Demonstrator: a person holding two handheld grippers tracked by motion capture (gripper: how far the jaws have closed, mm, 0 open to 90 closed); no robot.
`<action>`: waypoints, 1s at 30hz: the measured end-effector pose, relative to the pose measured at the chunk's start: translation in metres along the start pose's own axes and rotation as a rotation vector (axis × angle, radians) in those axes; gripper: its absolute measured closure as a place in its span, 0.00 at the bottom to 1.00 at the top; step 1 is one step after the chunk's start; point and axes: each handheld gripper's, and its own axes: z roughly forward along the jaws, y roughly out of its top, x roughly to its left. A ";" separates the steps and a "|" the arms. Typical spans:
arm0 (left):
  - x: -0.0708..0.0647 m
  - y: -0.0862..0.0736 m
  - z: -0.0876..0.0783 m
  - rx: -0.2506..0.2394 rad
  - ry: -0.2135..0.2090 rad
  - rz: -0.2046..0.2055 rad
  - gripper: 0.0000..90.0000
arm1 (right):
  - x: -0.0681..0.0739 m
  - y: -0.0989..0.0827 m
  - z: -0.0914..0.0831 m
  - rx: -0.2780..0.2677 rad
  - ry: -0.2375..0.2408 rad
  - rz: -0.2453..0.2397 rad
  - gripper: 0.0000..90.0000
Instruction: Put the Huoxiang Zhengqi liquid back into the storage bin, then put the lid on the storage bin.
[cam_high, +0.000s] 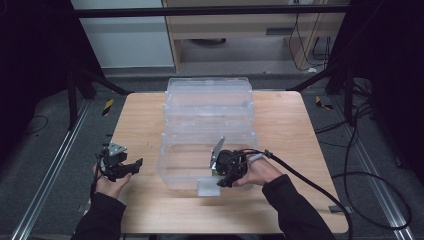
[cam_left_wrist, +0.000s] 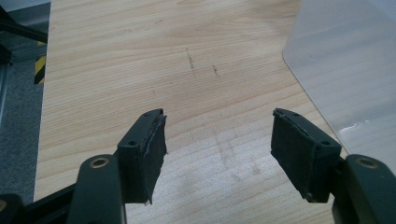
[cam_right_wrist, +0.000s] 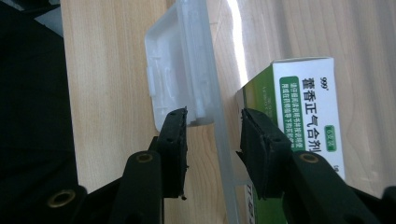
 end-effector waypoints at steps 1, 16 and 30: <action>0.000 0.000 0.000 0.000 0.001 0.001 0.39 | 0.000 0.000 0.001 -0.002 0.000 0.000 0.68; -0.002 0.004 -0.004 -0.016 -0.013 0.007 0.39 | 0.000 -0.002 0.005 -0.018 0.024 0.014 0.70; -0.006 0.022 -0.016 -0.069 -0.038 0.024 0.39 | 0.000 -0.002 0.008 -0.015 0.045 0.028 0.72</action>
